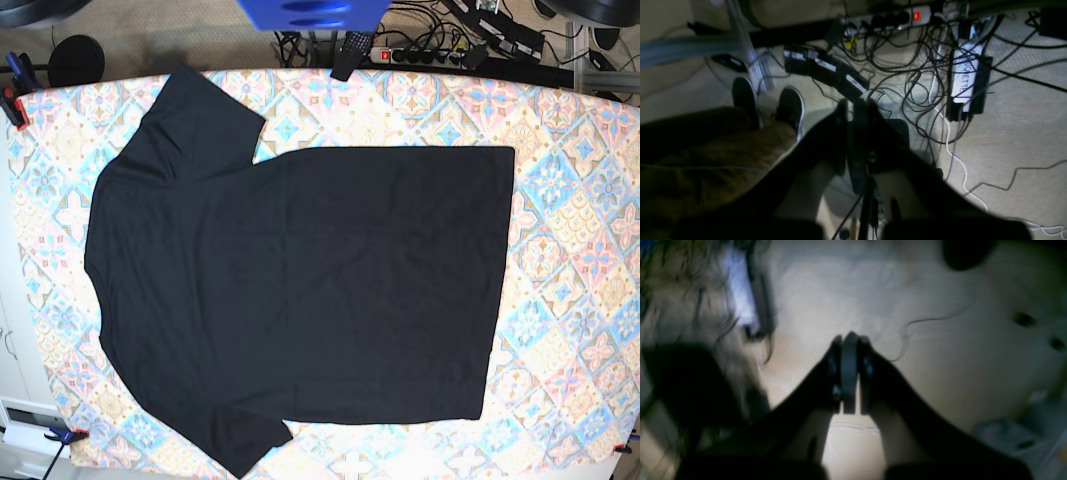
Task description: Fold the T-shirt properly
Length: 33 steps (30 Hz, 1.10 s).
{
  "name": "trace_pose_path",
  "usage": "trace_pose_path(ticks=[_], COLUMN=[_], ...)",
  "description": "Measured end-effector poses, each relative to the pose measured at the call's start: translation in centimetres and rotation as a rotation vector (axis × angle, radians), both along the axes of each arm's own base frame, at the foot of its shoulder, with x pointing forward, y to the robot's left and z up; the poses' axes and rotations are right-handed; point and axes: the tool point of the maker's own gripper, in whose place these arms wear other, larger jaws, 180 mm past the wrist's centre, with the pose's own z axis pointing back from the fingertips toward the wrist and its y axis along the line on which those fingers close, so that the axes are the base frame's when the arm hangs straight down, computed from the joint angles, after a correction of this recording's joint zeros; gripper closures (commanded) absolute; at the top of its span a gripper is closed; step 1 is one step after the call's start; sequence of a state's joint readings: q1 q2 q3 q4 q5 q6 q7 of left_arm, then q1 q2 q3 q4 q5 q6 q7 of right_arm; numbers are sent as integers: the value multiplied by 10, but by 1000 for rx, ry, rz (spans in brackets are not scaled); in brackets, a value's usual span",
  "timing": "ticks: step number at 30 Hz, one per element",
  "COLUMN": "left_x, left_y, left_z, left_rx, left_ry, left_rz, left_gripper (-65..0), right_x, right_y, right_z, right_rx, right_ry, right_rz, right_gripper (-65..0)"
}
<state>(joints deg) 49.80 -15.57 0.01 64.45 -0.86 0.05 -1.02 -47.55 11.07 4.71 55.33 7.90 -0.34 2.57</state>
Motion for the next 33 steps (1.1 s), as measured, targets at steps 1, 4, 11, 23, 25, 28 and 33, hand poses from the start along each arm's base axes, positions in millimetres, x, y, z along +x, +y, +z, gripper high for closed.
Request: trace_pose_path(ticks=[1, 4, 11, 23, 25, 28, 33], left_x=[5, 11, 65, 160, 179, 194, 223], left_y=[-5, -21, -50, -73, -69, -50, -37], left_z=[9, 32, 92, 152, 157, 160, 158], left_rx=[-9, -44, -103, -356, -432, -489, -621], left_ry=[-29, -69, -264, -392, -428, -441, -415], left_rz=[-9, -30, -79, 150, 235, 381, 519], left_gripper=[-11, -11, -11, -29, -56, -118, -209], right_x=[6, 12, 55, 148, 157, 159, 167], right_y=[-9, -19, -36, -26, -21, -15, -10], right_z=[9, 32, 88, 161, 167, 166, 159], right_rx=[-16, -38, -98, -91, -42, 53, 140], right_ry=[-33, -80, -241, -478, -510, -523, -532], right_rz=[-9, -13, 6, 47, -19, -142, -253], right_gripper=[0, 0, 0, 0, 0, 0, 0])
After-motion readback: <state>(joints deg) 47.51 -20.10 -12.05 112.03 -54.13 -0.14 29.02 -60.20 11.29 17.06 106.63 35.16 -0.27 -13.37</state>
